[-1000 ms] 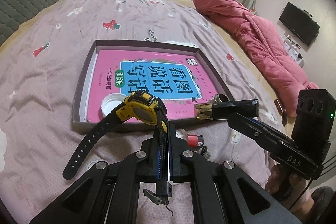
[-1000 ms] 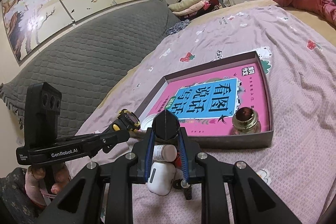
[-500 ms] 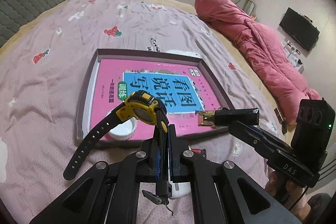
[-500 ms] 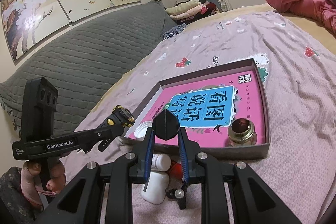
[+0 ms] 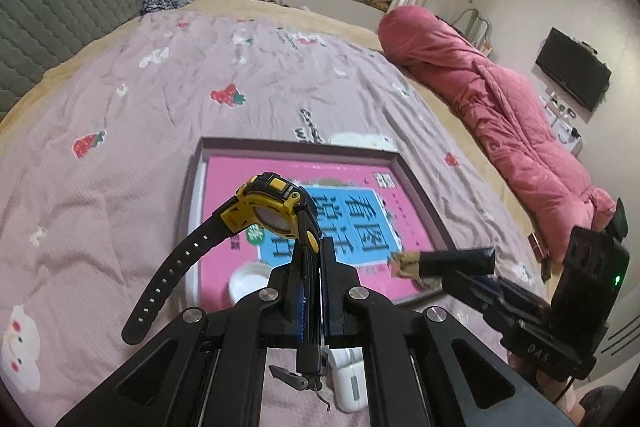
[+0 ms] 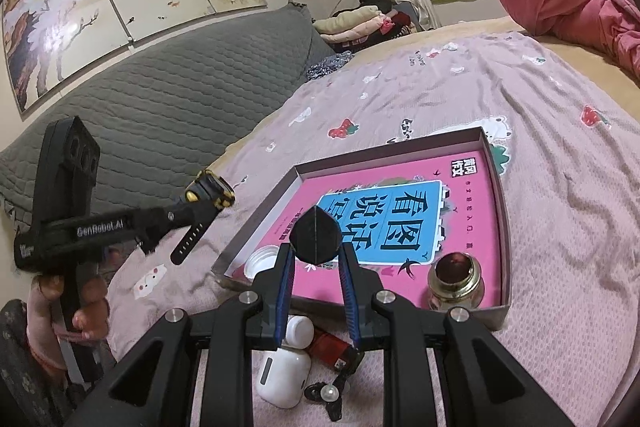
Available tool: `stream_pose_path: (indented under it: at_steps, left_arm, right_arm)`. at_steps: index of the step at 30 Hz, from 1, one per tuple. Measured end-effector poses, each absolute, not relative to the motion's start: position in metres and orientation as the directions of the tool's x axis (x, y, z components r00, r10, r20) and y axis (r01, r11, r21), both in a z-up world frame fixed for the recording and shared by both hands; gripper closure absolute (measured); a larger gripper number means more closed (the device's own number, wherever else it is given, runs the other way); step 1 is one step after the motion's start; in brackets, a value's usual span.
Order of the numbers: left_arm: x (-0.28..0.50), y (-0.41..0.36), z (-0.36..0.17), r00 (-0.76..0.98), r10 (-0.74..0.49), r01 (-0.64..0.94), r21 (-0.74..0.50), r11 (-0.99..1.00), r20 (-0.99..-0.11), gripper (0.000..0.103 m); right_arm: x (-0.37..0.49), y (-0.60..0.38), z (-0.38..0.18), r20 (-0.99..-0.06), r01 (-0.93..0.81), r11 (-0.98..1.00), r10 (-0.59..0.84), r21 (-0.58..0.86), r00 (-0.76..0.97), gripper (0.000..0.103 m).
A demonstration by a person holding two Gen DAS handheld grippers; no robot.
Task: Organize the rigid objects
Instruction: 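Lift the yellow watch with the left tool while the right tool carries the case up, then carry the yellow watch and black case over the grey box with both tools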
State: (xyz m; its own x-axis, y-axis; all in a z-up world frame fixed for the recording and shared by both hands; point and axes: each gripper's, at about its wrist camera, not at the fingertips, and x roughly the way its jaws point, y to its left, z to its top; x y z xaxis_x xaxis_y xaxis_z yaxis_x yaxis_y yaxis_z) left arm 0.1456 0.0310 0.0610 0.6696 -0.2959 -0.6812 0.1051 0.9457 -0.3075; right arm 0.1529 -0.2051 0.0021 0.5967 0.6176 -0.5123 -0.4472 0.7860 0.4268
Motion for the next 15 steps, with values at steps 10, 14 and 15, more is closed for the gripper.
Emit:
stream_pose_path:
  at_steps: [10, 14, 15]
  left_arm:
    - [0.161, 0.021, 0.054, 0.653, -0.312, 0.114, -0.318, 0.941, -0.690, 0.098]
    - [0.163, 0.010, 0.041, 0.630, -0.325, 0.125, -0.321, 0.939, -0.706, 0.098]
    - [0.162, 0.008, 0.038, 0.625, -0.328, 0.128, -0.322, 0.938, -0.708, 0.098]
  right_arm:
    - [0.157, -0.205, 0.001, -0.519, -0.441, 0.796, 0.605, 0.415, 0.604, 0.080]
    - [0.161, -0.204, -0.004, -0.541, -0.431, 0.804, 0.595, 0.411, 0.595, 0.080]
    - [0.162, -0.204, -0.006, -0.545, -0.427, 0.805, 0.593, 0.411, 0.593, 0.080]
